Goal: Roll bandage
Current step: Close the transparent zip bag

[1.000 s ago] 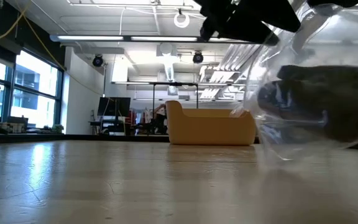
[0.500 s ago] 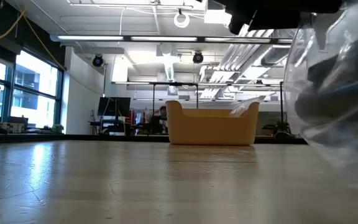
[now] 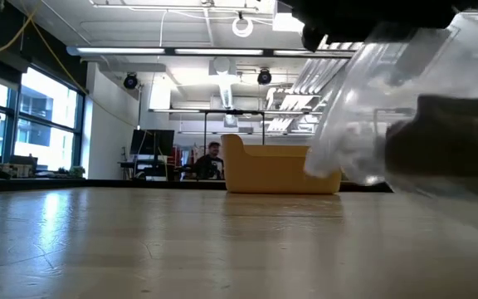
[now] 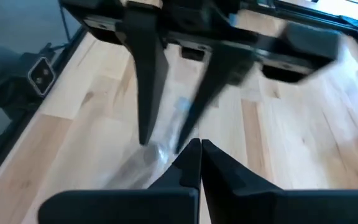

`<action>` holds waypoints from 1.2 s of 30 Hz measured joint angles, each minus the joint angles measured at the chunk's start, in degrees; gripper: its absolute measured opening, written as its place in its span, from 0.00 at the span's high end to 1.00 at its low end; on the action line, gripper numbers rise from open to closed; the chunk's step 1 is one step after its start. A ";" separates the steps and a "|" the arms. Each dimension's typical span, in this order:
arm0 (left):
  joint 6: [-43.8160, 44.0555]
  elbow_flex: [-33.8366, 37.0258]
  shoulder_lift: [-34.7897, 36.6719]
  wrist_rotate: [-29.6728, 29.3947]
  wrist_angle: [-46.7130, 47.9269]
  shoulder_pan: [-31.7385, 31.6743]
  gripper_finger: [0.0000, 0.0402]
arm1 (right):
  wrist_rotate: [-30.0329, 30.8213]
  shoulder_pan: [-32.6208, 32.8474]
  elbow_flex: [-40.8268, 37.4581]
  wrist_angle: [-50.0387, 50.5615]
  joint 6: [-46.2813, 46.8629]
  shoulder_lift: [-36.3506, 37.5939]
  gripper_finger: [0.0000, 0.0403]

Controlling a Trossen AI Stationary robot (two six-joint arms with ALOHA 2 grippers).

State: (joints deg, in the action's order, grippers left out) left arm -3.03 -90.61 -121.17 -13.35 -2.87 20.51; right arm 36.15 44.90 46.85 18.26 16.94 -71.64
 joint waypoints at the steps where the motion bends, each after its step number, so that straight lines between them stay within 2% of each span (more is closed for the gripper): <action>1: 0.95 0.00 0.12 -0.94 0.89 0.31 0.77 | 0.49 0.32 0.00 0.51 0.78 0.00 1.00; 10: 2.17 0.00 0.36 -7.52 1.79 1.69 0.98 | 0.47 1.38 0.00 2.11 3.53 0.00 1.00; 16: 4.47 0.00 2.33 -9.41 6.84 1.73 1.00 | -0.71 0.33 -0.59 3.05 6.43 0.00 0.98; 20: 7.12 0.00 4.15 -9.92 10.61 1.89 1.00 | -3.48 -2.88 -5.09 -3.91 7.04 0.00 0.88; 23: 7.33 0.00 4.83 -10.03 11.19 2.27 1.00 | -9.85 -8.30 -10.40 -12.11 7.10 -0.03 0.75; 27: 10.08 0.00 4.84 -9.85 13.15 2.85 1.00 | -21.91 -18.48 -15.59 -18.26 9.37 -0.04 0.59; 31: 24.41 0.00 4.81 -9.52 21.00 3.00 1.00 | -32.56 -29.34 -19.28 -20.90 11.56 -0.55 0.48; 33: 32.40 0.00 4.25 -8.18 24.60 2.93 1.00 | -38.30 -33.94 -20.56 -23.91 11.64 -1.93 0.46; 36: 37.95 -0.02 1.96 -6.19 25.15 2.93 1.00 | -45.92 -39.02 -20.81 -27.42 11.75 -6.44 0.45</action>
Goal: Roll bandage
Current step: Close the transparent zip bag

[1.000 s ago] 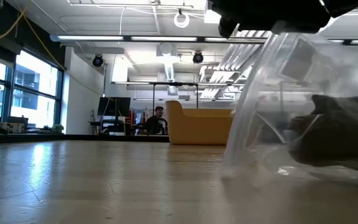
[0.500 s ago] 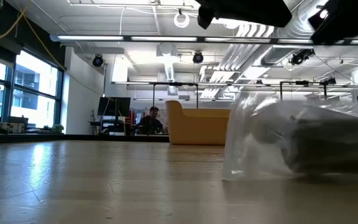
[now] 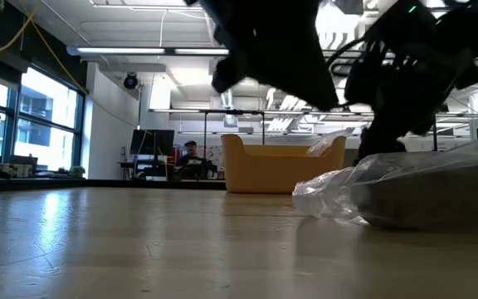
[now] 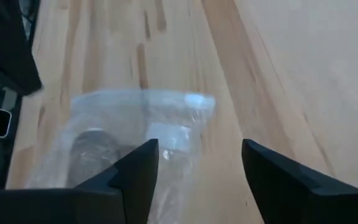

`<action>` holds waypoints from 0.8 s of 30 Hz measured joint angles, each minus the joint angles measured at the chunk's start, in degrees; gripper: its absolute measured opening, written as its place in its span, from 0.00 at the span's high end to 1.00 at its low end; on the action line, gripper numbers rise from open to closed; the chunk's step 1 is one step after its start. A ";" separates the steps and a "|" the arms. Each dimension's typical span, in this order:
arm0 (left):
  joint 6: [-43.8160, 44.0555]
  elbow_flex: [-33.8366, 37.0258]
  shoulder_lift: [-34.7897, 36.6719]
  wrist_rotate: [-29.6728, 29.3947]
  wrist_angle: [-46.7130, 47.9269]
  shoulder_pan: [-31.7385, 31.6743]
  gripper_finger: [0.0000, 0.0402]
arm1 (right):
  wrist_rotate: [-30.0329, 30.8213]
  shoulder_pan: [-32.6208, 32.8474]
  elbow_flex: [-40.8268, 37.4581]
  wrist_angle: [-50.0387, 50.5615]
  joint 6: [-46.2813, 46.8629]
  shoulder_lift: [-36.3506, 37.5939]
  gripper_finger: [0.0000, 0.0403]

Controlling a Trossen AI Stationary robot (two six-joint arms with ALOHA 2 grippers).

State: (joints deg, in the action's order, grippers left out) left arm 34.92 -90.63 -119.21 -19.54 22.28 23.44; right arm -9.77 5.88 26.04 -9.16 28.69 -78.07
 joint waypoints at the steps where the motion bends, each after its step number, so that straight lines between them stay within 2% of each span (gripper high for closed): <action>1: 0.90 0.00 -1.10 0.07 -0.57 0.11 1.00 | -2.22 -1.17 0.35 -0.38 -0.03 -1.90 0.45; 8: 4.44 0.00 -7.59 1.76 -2.97 -0.90 1.00 | -11.44 -3.24 4.88 -3.44 0.38 -16.50 0.45; 13: 4.45 -0.20 -9.71 4.65 -0.42 -2.16 1.00 | -14.61 -2.71 8.03 -3.68 0.08 -21.04 0.50; 17: 4.45 -0.37 -9.76 4.68 2.17 -2.42 1.00 | -14.53 -2.55 8.71 -3.41 -0.69 -21.09 0.63; 22: 4.34 -0.08 -7.84 3.70 6.74 -1.73 1.00 | -13.42 -1.70 8.66 -3.32 -3.58 -20.93 0.93; 24: 5.20 0.13 -6.43 1.59 10.45 -1.03 1.00 | -11.76 -0.31 8.64 -3.79 -4.58 -20.93 0.97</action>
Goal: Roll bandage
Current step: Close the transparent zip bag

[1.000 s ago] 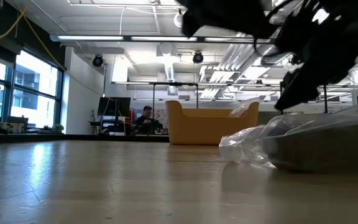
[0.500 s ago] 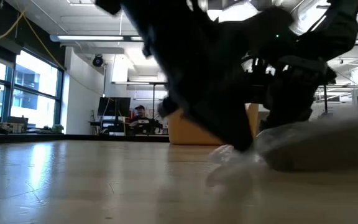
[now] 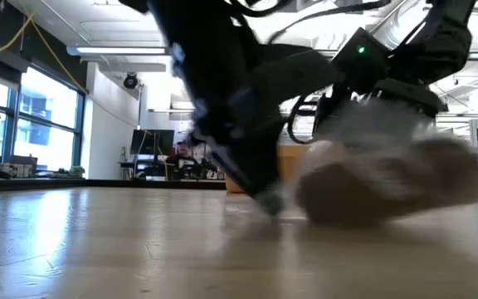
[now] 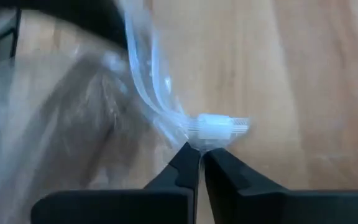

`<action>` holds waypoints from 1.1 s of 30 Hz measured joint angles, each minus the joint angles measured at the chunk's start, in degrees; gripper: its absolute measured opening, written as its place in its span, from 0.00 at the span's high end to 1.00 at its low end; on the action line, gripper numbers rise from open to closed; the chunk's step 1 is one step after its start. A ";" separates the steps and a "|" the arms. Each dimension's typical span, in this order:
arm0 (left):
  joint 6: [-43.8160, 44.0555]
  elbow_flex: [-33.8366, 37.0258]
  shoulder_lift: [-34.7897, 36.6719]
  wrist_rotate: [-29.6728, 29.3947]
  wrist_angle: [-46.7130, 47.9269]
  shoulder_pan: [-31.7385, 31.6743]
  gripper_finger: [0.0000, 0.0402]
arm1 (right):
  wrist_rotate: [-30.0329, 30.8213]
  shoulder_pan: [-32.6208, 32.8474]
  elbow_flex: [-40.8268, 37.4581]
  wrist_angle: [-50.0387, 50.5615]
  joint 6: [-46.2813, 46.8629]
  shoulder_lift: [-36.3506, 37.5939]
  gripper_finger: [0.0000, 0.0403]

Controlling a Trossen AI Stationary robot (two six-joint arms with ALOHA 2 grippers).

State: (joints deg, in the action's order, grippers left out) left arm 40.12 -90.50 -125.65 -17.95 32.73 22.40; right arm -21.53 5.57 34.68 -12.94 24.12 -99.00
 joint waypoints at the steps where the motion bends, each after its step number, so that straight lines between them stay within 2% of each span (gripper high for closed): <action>1: 0.20 0.04 0.91 -0.78 1.65 0.50 1.00 | 1.16 0.92 0.00 -0.27 0.00 0.09 0.97; 5: 0.07 -0.04 5.11 -4.79 5.22 2.91 0.98 | 9.88 5.78 -0.17 0.90 -0.17 2.87 0.99; 9: -2.07 -0.02 7.41 -12.94 4.82 4.77 0.88 | 21.43 11.61 -0.24 2.34 0.44 8.82 1.00; 13: -3.52 -0.11 8.75 -26.38 -2.48 5.96 0.75 | 37.70 18.01 -0.24 5.76 1.49 16.07 1.00; 15: -7.55 -0.07 8.31 -29.55 -7.60 5.97 0.68 | 44.35 20.91 -0.23 6.37 1.55 19.70 1.00; 19: -14.27 -0.07 7.91 -29.92 -18.66 4.39 0.56 | 54.78 25.92 -0.22 6.81 1.03 25.23 1.00; 22: -16.92 -0.09 7.96 -27.95 -24.14 3.23 0.50 | 60.43 28.25 -0.13 7.63 -0.14 27.66 1.00; 26: -17.78 -0.08 8.18 -27.09 -28.14 1.96 0.47 | 64.30 29.64 -0.13 8.85 -1.38 28.22 1.00; 33: -14.56 -0.09 7.12 -25.83 -28.45 0.36 0.47 | 68.82 30.59 -0.11 9.62 0.40 28.06 1.00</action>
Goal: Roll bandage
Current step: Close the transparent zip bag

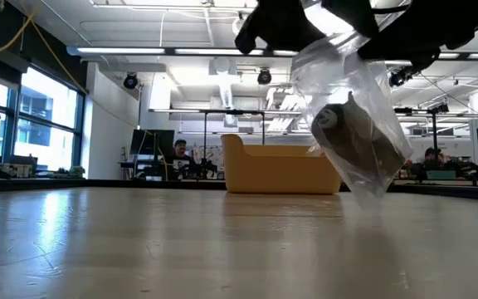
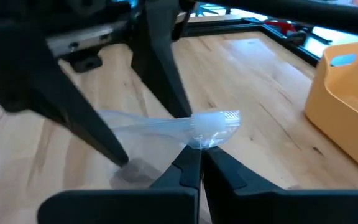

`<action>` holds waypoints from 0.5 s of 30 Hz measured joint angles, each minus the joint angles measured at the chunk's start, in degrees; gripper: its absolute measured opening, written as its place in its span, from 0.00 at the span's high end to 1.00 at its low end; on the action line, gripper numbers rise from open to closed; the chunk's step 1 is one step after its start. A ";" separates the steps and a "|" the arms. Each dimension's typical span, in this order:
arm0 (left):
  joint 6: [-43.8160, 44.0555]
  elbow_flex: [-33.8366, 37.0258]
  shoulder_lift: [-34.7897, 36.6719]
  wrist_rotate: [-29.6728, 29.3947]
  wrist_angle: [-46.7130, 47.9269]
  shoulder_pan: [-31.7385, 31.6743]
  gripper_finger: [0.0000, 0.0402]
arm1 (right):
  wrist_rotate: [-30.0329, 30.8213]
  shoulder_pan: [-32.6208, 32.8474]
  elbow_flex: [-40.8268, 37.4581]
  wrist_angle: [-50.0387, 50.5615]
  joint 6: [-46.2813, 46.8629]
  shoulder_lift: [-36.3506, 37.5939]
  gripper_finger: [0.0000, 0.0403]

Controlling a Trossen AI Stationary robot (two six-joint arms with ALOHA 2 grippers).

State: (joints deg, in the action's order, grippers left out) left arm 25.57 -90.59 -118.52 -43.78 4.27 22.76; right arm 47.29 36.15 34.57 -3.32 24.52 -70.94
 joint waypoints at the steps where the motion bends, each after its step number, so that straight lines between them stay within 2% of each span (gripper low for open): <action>1: 0.19 0.00 -0.11 -0.07 0.19 -0.04 0.47 | 0.37 -0.08 0.00 0.36 0.83 0.00 1.00; 7: 0.35 0.00 -1.02 -0.42 0.88 -0.07 0.53 | 0.65 -0.01 0.02 2.22 3.08 0.00 1.00; 15: 1.58 0.00 -1.00 1.34 3.02 -0.76 0.80 | 0.65 0.42 0.02 2.50 3.86 0.00 1.00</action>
State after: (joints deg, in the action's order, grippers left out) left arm 27.15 -90.59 -119.52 -42.44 7.29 22.00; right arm 47.94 36.58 34.59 -0.82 28.38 -70.94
